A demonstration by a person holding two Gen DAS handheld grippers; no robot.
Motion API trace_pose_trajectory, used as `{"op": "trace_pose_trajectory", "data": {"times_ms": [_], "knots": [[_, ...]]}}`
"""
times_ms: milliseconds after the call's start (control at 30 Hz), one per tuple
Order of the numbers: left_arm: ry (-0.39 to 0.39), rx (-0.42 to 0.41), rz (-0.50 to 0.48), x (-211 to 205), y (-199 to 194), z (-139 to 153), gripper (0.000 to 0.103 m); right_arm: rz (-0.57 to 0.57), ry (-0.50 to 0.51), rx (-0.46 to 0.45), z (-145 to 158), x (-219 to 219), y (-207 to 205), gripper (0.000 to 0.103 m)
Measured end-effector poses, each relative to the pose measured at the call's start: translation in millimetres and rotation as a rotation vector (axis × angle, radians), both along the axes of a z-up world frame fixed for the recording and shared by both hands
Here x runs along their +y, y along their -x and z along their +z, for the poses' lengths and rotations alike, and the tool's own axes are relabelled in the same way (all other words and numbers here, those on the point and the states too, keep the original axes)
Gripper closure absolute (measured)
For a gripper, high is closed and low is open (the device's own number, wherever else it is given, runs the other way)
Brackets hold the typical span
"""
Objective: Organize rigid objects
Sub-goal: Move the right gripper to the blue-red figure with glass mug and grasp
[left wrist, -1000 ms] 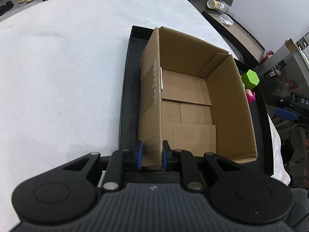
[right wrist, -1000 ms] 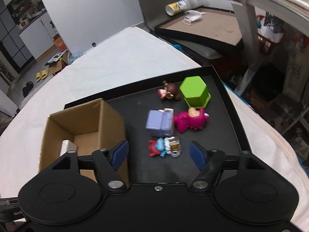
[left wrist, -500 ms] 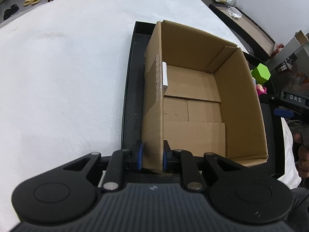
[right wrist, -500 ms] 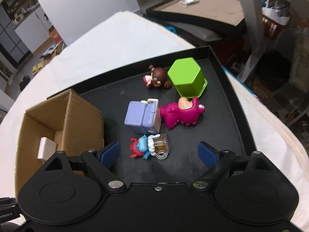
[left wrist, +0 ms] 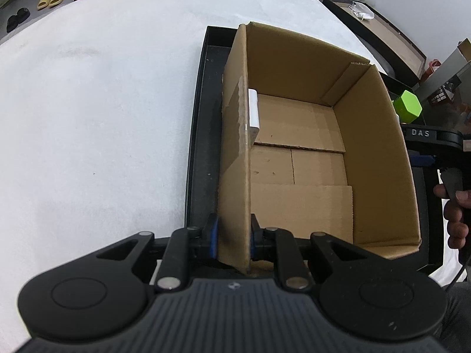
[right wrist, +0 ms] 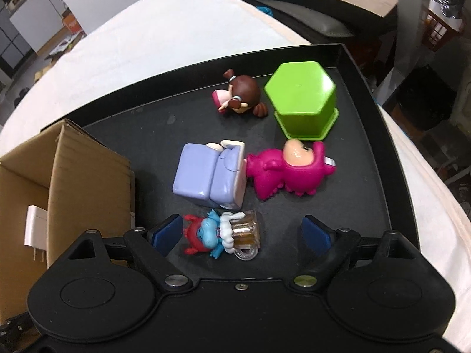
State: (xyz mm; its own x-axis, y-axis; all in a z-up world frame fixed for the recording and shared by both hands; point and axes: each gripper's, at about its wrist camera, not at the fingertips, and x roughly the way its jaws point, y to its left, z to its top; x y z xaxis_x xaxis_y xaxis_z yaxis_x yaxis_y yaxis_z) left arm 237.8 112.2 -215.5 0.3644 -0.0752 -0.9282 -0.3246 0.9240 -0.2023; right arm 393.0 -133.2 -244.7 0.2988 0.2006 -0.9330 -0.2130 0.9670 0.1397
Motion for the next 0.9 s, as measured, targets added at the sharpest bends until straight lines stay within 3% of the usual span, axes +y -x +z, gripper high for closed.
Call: {"op": "trace_pose_trajectory", "data": {"times_ms": [300,333,367,400,533,900], "knots": [[0.013,0.001,0.001,2,-1,-4,0.086,0.036,0.087,0.013,-12,20,1,0.018],[0.014,0.0,0.0,2,-1,-4,0.086,0.048,0.109,-0.004,-11,23,3,0.024],[0.015,-0.002,0.0,2,-1,-4,0.086,0.063,0.114,-0.019,-9,24,4,0.038],[0.016,-0.003,0.0,3,-1,-4,0.086,0.085,0.122,-0.03,-6,27,7,0.043],[0.019,-0.003,0.001,3,0,-4,0.085,0.08,0.11,0.005,4,26,8,0.044],[0.001,0.022,-0.016,-2,-2,-2,0.085,0.063,0.08,-0.028,44,11,30,0.044]]}}
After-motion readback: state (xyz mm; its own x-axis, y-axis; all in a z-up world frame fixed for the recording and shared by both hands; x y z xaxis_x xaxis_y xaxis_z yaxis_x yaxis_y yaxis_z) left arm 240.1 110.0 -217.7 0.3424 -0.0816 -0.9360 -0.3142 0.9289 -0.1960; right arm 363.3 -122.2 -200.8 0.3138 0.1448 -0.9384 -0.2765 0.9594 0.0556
